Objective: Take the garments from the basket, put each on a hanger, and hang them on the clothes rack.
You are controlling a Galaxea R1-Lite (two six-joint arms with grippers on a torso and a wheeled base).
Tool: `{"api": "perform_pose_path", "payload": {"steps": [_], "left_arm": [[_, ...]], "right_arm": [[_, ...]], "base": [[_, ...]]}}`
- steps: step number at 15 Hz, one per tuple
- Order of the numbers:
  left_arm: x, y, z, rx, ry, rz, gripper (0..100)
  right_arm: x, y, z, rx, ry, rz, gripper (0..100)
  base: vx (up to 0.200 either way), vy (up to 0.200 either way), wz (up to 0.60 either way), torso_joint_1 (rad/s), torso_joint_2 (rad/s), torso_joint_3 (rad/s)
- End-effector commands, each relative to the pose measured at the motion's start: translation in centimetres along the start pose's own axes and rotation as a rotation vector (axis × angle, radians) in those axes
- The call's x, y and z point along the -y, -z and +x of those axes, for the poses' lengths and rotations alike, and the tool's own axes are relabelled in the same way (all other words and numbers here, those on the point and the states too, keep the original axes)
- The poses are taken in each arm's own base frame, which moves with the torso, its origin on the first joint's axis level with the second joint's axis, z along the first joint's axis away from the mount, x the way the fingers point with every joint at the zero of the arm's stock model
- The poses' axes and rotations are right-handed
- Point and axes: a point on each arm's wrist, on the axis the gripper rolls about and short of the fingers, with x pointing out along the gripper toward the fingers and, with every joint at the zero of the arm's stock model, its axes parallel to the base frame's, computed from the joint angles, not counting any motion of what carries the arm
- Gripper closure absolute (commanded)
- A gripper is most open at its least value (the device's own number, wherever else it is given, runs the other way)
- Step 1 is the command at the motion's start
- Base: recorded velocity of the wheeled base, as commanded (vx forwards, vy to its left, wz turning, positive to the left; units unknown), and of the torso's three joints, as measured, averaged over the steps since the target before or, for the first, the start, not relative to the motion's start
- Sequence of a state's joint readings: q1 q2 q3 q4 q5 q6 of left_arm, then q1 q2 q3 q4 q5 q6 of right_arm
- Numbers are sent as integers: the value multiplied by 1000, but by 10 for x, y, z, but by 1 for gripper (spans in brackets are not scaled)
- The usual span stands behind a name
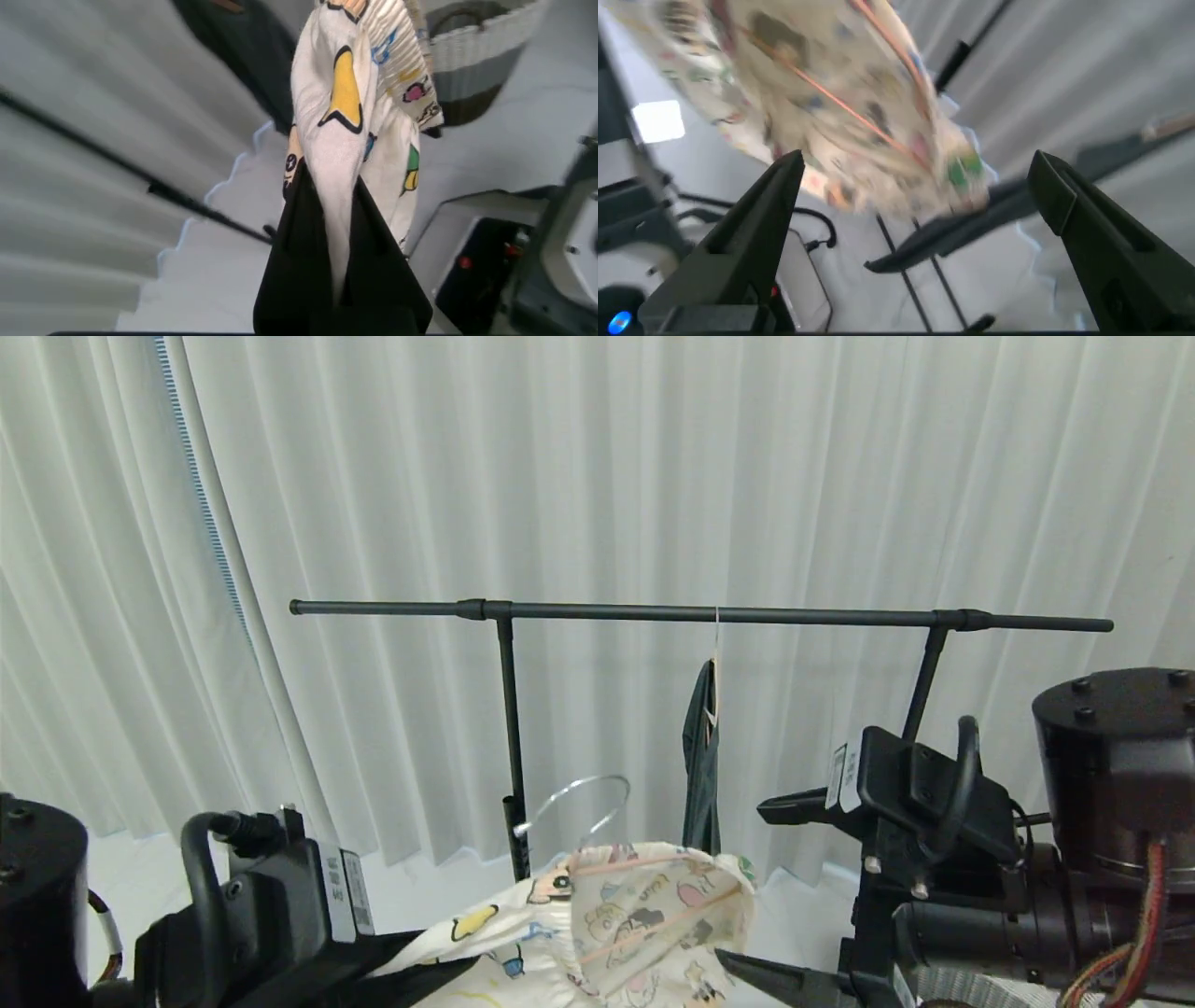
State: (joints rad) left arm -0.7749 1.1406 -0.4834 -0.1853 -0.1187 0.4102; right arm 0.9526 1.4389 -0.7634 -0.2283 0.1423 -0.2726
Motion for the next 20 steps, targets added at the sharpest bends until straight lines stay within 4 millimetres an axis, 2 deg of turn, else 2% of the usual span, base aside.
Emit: {"api": "perform_pose_path", "payload": {"steps": [1,6,12,13,20], "left_arm": [[13,-1,2,13,77,38,100],[26,-5,2,54,147,89,100],[31,-11,0,105,169,114,100],[32,-12,0,116,175,119,100],[33,-13,-4,134,175,120,100]], "right_arm": [[-13,-7,5,7,-78,-42,0],[-28,7,15,-47,-229,-170,0],[-29,13,18,-80,-244,-187,0],[-29,13,18,-81,-244,-187,100],[-28,12,18,-79,-237,-187,100]], "base": [[0,0,0,0,0,0],[0,0,0,0,0,0],[0,0,0,0,0,0],[0,0,0,0,0,0],[0,0,0,0,0,0]]}}
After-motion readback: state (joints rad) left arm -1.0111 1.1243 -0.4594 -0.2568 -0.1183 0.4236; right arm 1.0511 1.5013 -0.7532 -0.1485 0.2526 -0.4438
